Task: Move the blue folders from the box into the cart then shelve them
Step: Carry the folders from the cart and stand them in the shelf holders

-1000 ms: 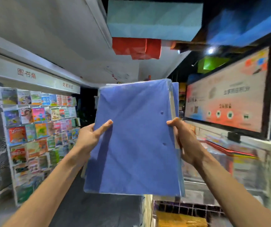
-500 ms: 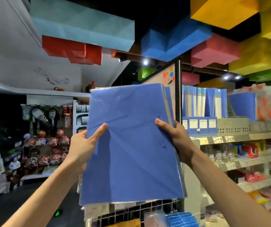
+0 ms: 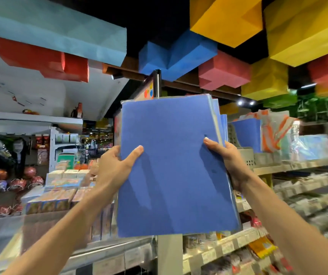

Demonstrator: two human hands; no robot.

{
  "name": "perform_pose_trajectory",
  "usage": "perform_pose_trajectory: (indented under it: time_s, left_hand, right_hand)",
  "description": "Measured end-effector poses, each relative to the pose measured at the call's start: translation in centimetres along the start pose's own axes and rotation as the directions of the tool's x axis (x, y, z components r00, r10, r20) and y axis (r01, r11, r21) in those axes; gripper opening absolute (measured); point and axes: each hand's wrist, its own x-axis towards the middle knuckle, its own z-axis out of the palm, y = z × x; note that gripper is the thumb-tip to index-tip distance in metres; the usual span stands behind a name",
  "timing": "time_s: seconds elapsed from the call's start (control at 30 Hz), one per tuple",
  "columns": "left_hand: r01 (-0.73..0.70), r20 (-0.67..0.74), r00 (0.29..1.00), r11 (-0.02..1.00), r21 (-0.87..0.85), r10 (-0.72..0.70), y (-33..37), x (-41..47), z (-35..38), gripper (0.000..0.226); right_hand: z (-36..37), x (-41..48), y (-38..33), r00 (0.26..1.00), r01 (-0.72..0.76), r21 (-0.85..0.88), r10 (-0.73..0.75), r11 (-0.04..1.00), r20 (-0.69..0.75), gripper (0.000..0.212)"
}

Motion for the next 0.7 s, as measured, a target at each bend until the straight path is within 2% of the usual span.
perform_pose_trajectory:
  time_s: [0.13, 0.27, 0.37, 0.4, 0.6, 0.7]
  left_hand:
    - [-0.144, 0.001, 0.99, 0.989, 0.026, 0.144, 0.1, 1.2, 4.5, 0.009]
    - [-0.228, 0.081, 0.971, 0.973, 0.028, 0.225, -0.6, 1.7, 8.4, 0.031]
    - [-0.246, 0.13, 0.964, 0.965, 0.096, 0.233, -1.0, 1.5, 11.3, 0.055]
    - [-0.26, 0.158, 0.958, 0.959, 0.112, 0.241, -1.1, 1.3, 12.4, 0.057]
    - [-0.273, 0.266, 0.934, 0.956, 0.105, 0.238, -2.2, 1.9, 20.8, 0.051]
    - [-0.265, 0.276, 0.933, 0.96, 0.092, 0.231, -3.0, 3.1, 25.4, 0.049]
  right_hand:
    - [-3.7, 1.0, -0.4, 0.998, 0.026, 0.01, -0.026, 1.0, -0.06, 0.03]
    - [-7.5, 0.2, -0.3, 0.986, 0.057, -0.031, -0.061, 0.998, -0.154, 0.013]
    - [-9.8, -0.5, -0.7, 0.968, 0.095, -0.084, -0.111, 0.992, -0.225, 0.02]
    - [-10.6, -0.8, -0.9, 0.958, 0.103, -0.112, -0.129, 0.988, -0.257, 0.023]
    - [-16.3, 0.5, -2.1, 0.88, 0.186, -0.206, -0.256, 0.961, -0.4, 0.034]
    - [-19.1, 2.7, -2.0, 0.827, 0.209, -0.221, -0.293, 0.953, -0.48, 0.03]
